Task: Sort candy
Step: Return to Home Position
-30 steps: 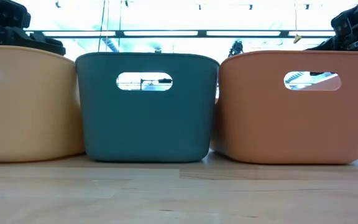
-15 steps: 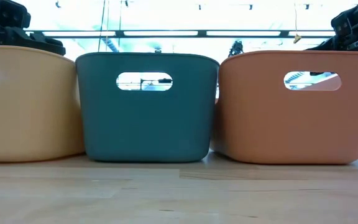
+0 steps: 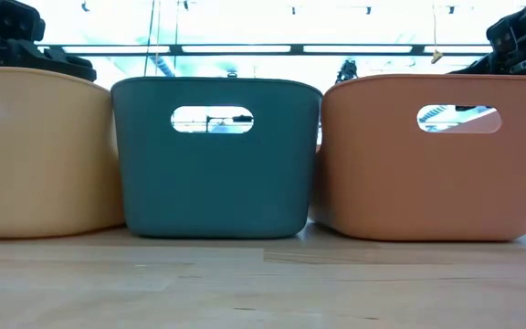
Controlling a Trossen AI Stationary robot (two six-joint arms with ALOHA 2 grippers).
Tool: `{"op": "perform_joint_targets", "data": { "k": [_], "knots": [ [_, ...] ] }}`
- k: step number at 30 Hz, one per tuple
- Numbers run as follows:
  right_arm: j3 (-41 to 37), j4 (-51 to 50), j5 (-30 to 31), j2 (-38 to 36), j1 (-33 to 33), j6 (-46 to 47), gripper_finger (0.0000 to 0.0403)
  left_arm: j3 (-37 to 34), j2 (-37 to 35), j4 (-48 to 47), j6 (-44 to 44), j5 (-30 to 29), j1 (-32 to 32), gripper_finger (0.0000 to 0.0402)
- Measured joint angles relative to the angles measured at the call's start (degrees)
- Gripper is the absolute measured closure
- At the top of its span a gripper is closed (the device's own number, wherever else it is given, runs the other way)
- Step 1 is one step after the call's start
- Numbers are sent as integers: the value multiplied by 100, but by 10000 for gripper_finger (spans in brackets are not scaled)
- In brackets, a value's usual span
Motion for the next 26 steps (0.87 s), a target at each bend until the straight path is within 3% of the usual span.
{"op": "perform_joint_targets", "data": {
  "k": [26],
  "knots": [
    [0,1,0,0,-2,0,402,0,1,2,-2,0,2,394]
  ]
}}
